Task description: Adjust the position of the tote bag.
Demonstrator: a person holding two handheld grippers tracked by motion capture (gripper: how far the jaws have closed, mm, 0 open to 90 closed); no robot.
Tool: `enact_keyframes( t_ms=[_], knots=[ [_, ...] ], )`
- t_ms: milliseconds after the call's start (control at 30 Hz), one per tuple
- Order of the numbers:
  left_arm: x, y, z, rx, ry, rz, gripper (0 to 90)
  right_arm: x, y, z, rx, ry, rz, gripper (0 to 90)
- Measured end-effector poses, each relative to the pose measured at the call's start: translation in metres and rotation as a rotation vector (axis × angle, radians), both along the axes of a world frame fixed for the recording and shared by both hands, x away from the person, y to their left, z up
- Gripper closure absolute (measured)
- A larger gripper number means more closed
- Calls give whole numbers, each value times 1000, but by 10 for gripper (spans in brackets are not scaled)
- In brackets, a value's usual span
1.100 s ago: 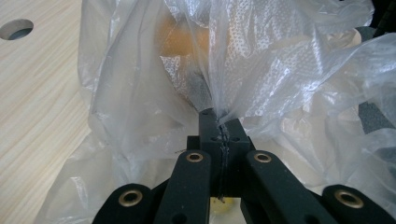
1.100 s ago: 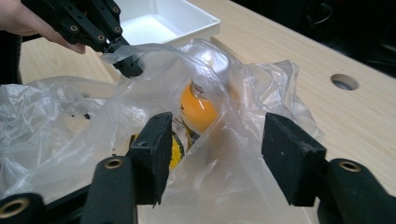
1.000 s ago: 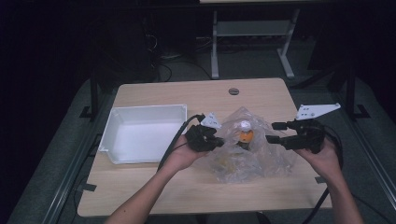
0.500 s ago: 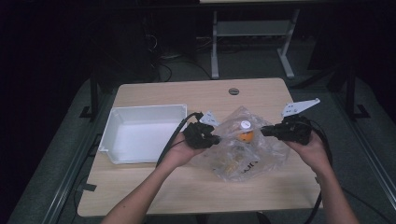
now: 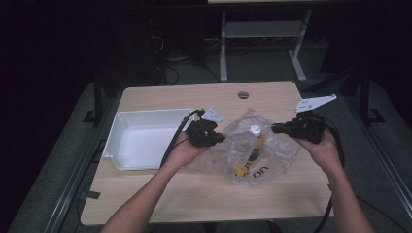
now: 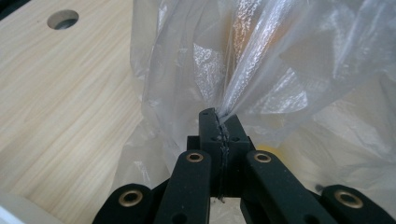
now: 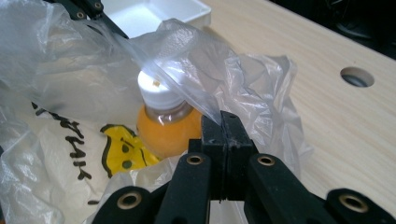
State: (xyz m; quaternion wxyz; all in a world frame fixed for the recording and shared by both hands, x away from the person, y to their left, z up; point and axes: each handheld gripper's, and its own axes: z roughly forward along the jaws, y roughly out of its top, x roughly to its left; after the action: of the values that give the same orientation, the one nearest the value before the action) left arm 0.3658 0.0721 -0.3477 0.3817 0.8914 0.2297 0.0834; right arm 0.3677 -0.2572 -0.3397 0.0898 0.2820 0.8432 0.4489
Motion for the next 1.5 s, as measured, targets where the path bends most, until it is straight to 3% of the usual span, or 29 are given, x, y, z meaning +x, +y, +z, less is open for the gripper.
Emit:
enact_keyframes(
  t_ms=[267,467,600,667,800,1067,1100,1167,1500],
  knots=[
    [10,-3,1,1,-13,22,899,10,-1,0,8,17,-38,890],
    [20,-8,-13,47,3,54,899,23,2,-14,-19,98,-70,891],
    [22,-9,-20,56,21,64,900,26,3,-19,-28,132,-76,890],
    [23,-10,-25,62,31,63,900,29,2,-29,-27,169,-90,890],
    [21,-14,-32,67,45,68,900,27,0,-43,-27,200,-108,890],
    [18,-19,-47,72,53,80,900,20,-3,-65,-17,214,-121,889],
    [18,-20,-49,78,53,79,900,20,-4,-67,-24,209,-120,888],
    [18,-21,-55,102,60,83,900,20,-3,-77,-41,253,-129,888],
    [19,-26,-68,158,76,91,900,22,-1,-100,-72,300,-146,889]
  ],
)
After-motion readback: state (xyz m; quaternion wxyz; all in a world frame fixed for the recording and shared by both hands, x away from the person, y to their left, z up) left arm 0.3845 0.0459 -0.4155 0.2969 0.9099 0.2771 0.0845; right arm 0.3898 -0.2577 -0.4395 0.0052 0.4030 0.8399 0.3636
